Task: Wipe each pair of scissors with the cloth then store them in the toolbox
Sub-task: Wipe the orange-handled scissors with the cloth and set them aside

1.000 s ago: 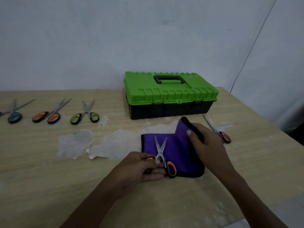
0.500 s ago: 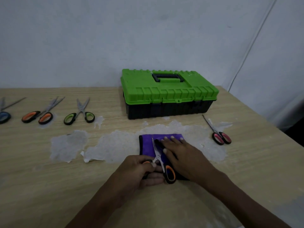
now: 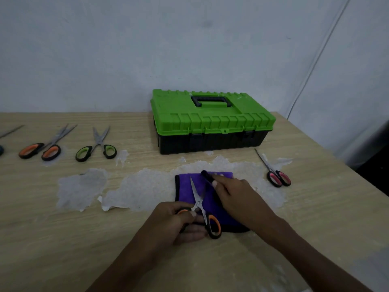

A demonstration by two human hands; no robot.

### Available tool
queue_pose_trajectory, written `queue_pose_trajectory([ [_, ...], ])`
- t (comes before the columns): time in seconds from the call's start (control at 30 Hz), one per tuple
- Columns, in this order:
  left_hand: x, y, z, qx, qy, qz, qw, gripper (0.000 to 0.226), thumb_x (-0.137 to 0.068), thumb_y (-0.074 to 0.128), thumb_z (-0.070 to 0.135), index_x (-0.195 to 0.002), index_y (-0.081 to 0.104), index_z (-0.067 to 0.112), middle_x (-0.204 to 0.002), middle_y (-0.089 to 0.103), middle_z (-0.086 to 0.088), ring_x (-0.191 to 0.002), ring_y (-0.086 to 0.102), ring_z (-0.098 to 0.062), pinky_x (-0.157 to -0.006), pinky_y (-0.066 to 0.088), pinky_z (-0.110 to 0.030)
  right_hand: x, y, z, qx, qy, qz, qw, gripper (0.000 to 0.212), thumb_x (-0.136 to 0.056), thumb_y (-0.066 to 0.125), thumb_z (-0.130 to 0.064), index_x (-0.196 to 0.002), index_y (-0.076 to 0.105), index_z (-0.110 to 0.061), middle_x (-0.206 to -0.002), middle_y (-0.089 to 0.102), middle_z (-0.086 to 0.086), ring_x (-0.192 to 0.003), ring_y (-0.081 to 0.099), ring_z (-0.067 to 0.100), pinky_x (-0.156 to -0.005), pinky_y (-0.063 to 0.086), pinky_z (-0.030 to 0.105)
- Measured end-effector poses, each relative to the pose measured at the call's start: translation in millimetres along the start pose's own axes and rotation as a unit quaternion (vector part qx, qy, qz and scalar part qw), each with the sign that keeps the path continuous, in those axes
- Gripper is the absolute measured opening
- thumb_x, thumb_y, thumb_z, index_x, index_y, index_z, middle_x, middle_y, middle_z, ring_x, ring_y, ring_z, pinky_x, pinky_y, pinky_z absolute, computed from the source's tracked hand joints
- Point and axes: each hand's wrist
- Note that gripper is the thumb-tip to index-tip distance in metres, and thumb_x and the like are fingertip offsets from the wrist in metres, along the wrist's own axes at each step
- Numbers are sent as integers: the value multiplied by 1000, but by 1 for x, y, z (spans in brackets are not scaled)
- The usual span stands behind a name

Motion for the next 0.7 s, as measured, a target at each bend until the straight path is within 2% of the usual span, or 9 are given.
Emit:
queue_pose_trajectory([
  [0.03, -1, 0, 0, 2, -1, -3, 1000, 16, -95, 54, -3, -98, 68, 4, -91, 77, -19, -82, 76, -33, -75, 63, -39, 9, 1, -6, -20, -22, -14, 999, 38, -103, 33, -29, -140, 44, -27, -108, 63, -2, -90, 58, -1, -79, 38, 2],
  [0.07, -2, -1, -1, 0, 1, -7, 1000, 17, -96, 53, -3, -101, 68, 2, -92, 77, -20, -83, 76, -33, -74, 63, -38, 19, 4, -12, -29, -51, -36, 998, 40, -103, 34, -30, -143, 40, -30, -126, 60, -4, -111, 54, -1, -96, 30, 3],
  [0.1, -2, -1, -1, -5, 4, -12, 1000, 18, -96, 52, -3, -105, 68, 0, -93, 77, -20, -84, 76, -33, -73, 63, -37, 26, 9, -15, -21, -81, -59, 995, 42, -103, 33, -31, -145, 34, -30, -143, 47, -7, -130, 40, -2, -107, 21, 10],
  [0.17, -2, -2, -1, -11, 7, -16, 1000, 18, -97, 52, -2, -107, 67, -1, -95, 76, -21, -85, 76, -33, -72, 63, -35, 25, 16, -10, 28, -103, -74, 992, 46, -103, 31, -32, -149, 26, -30, -154, 29, -10, -142, 19, 0, -116, 12, 19],
  [0.27, 0, -2, -1, -11, 6, -10, 1000, 16, -96, 54, -1, -104, 66, 6, -96, 76, -20, -85, 76, -32, -72, 63, -35, 1, 15, 5, 110, -63, -48, 991, 48, -104, 27, -32, -151, 20, -26, -157, 24, -7, -145, 15, 6, -118, 10, 29],
  [0.33, 0, -3, -1, -11, 8, -11, 1000, 17, -96, 54, -1, -106, 66, 4, -97, 76, -20, -85, 76, -32, -72, 63, -35, -7, 13, 4, 118, -53, -55, 990, 48, -104, 27, -30, -151, 20, -23, -158, 23, -3, -145, 15, 9, -118, 9, 29],
  [0.5, -2, -3, -3, -25, 18, -27, 999, 21, -97, 51, 0, -108, 69, -1, -98, 76, -20, -88, 76, -33, -77, 62, -37, 28, 13, -11, 21, -101, -94, 990, 47, -103, 32, -29, -149, 24, -27, -155, 26, -10, -142, 18, 0, -115, 11, 17],
  [0.63, -1, -4, -3, -17, 12, -26, 999, 18, -97, 53, -1, -103, 69, 2, -97, 76, -21, -86, 76, -33, -73, 63, -34, 13, 15, 1, 42, -46, -28, 998, 46, -103, 31, -29, -149, 26, -28, -155, 30, -6, -143, 22, 5, -115, 17, 22],
  [0.7, -2, -4, -3, -19, 18, -33, 999, 19, -97, 52, 0, -105, 70, 0, -97, 76, -21, -87, 76, -33, -76, 62, -36, 15, 16, -9, 3, -58, -44, 997, 45, -104, 31, -28, -148, 27, -27, -154, 31, -6, -142, 24, 6, -114, 16, 19],
])
Point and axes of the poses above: each hand's wrist, its own x-axis away from the middle knuckle, its own y-axis out of the palm, z = x × y
